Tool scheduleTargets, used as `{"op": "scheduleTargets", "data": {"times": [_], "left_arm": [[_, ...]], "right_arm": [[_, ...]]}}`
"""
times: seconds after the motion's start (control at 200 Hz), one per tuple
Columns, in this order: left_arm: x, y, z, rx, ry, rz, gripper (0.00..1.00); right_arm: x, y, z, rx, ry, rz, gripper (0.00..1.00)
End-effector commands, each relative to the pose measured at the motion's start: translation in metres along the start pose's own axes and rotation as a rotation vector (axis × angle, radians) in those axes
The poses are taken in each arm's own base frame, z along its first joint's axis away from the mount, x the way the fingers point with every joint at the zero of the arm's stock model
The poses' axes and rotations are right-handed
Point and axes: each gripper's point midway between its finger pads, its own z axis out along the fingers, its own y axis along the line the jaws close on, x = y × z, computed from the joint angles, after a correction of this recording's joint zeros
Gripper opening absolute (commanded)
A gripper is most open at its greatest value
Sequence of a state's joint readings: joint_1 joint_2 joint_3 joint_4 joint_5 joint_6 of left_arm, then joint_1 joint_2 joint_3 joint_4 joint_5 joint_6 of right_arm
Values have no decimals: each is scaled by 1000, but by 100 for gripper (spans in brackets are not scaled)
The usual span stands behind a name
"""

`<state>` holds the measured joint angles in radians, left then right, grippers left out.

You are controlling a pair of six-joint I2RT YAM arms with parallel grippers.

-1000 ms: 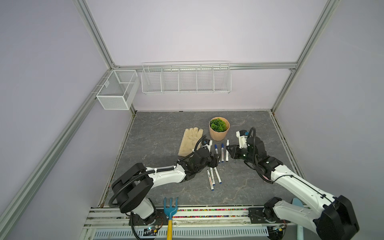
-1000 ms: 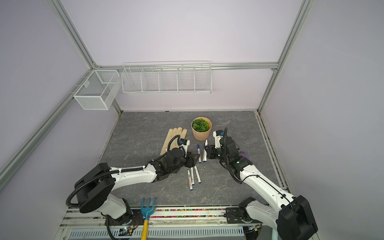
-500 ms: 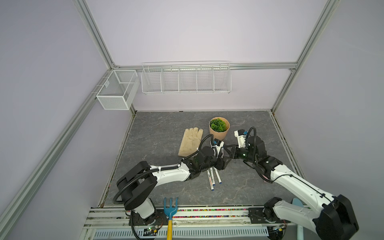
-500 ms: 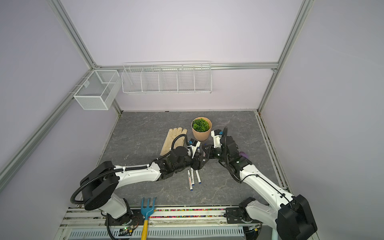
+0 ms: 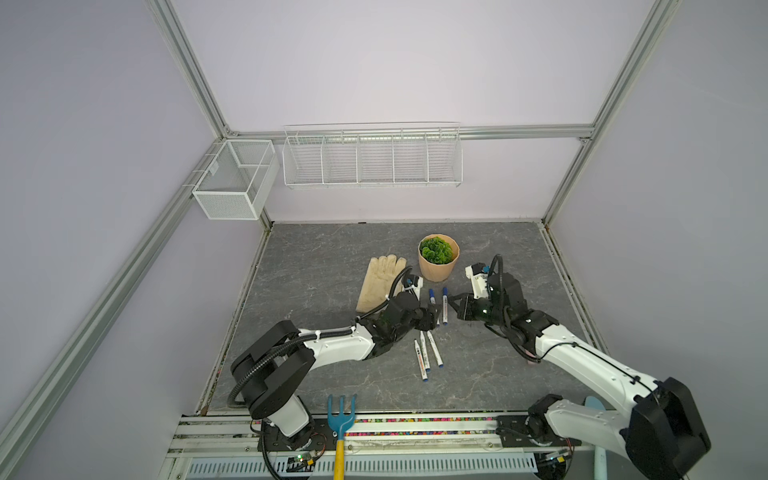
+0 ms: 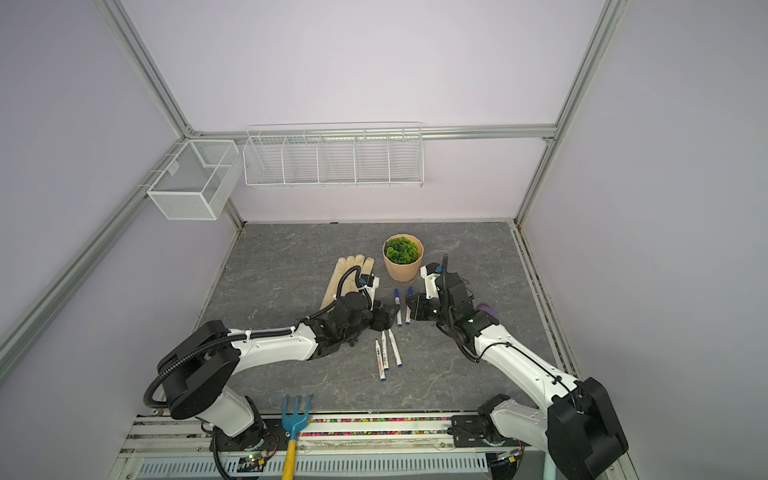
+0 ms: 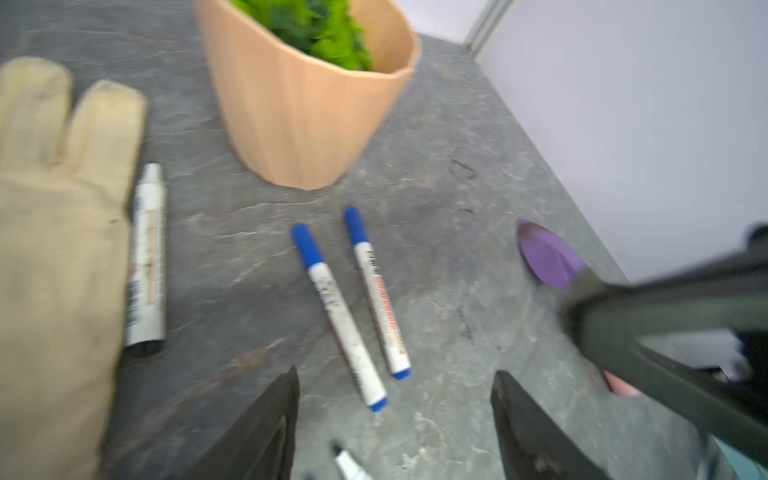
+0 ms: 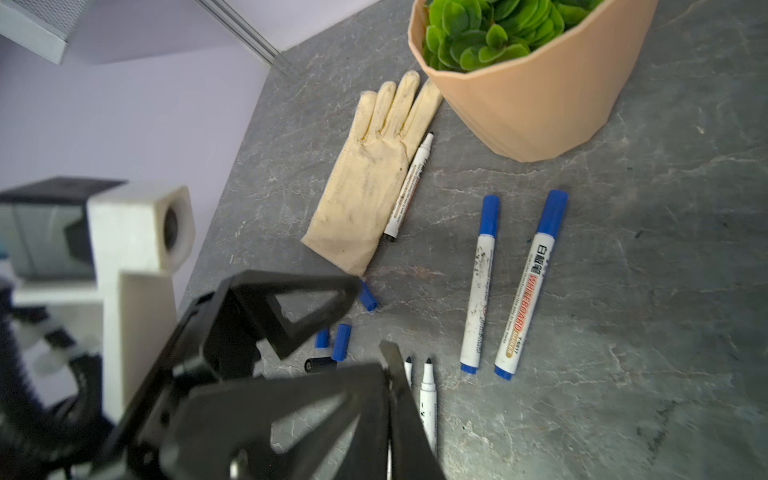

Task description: Insert the pens into the pen caps

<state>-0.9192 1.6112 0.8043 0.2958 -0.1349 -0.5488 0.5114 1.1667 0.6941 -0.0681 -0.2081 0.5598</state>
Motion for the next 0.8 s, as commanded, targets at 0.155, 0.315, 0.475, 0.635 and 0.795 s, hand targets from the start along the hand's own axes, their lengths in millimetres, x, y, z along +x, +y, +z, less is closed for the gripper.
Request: {"op": "scheduleTargets", "data": {"times": [0.155, 0.315, 0.475, 0.635, 0.795], "left_arm": [[-17, 48, 19, -312, 128, 49, 73], [-20, 61, 38, -450, 217, 121, 71], [-20, 72, 53, -476, 244, 77, 70], [-12, 82, 67, -455, 291, 0, 68], [-6, 90, 75, -474, 324, -3, 63]], "right_arm": [[5, -10, 1, 59, 29, -8, 8], [5, -10, -2, 64, 29, -11, 8], [7, -11, -6, 72, 34, -23, 8], [11, -13, -7, 81, 40, -29, 8], [12, -14, -9, 85, 44, -31, 8]]}}
